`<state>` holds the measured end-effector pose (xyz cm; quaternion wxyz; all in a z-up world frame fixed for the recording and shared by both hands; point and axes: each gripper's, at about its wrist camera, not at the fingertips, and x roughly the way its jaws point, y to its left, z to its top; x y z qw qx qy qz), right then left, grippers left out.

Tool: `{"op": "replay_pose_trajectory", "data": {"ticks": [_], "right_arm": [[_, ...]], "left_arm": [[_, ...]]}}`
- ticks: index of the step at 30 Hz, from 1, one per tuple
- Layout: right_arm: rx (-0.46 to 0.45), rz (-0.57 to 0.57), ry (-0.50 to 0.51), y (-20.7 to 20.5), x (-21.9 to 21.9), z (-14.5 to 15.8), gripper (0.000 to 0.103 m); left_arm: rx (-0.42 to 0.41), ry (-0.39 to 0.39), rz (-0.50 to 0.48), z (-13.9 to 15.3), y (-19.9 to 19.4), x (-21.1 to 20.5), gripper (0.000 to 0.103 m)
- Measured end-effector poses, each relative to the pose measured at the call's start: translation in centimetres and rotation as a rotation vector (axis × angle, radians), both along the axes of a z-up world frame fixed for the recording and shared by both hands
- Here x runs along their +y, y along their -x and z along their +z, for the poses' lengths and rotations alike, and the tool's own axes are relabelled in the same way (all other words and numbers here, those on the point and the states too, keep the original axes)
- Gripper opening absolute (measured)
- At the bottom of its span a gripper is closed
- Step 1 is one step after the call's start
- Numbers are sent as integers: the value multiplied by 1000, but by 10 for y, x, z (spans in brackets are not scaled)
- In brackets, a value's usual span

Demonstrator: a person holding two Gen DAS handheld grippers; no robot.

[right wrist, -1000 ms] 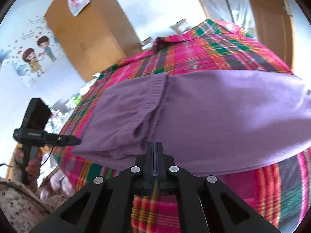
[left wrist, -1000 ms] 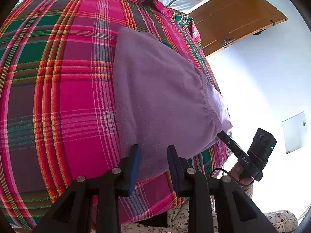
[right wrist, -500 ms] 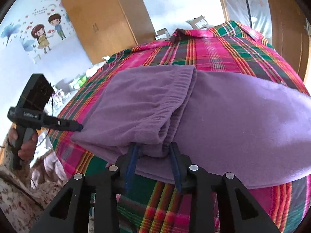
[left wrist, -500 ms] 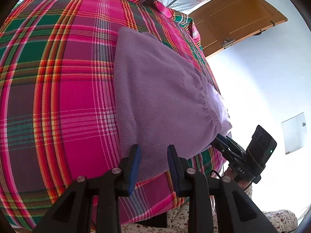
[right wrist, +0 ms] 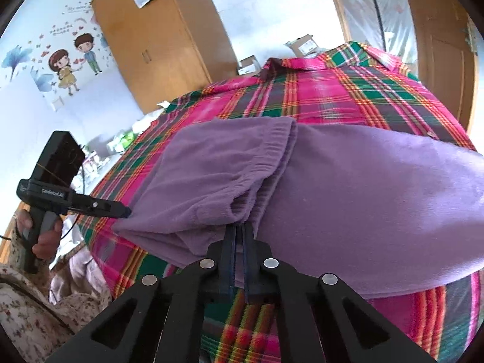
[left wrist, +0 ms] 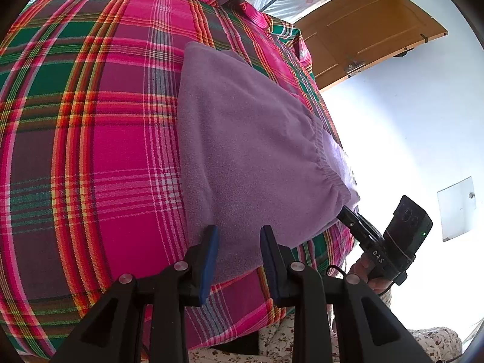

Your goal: Fold clothes

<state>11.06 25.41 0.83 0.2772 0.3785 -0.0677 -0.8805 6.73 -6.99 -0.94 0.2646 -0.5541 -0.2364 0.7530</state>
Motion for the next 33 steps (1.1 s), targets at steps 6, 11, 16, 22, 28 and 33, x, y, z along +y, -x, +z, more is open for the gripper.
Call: {"op": "replay_pose_trajectory", "data": {"ticks": [6, 11, 16, 22, 28, 33], "right_arm": [[-16, -33, 3, 2, 5, -3, 3], [-26, -82, -10, 2, 15, -4, 0], [-82, -76, 72, 5, 27, -7, 4], [-161, -31, 167, 10, 25, -14, 27], [-202, -21, 191, 18, 16, -15, 32], [-209, -21, 179, 20, 9, -13, 35]], "left_arm": [[1, -3, 0, -1, 0, 0, 29], [1, -7, 1, -1, -1, 0, 29], [4, -4, -1, 0, -1, 0, 29], [4, -6, 2, -1, -1, -1, 29], [5, -2, 2, 0, -3, 0, 29], [5, -4, 5, 0, -4, 0, 29]]}}
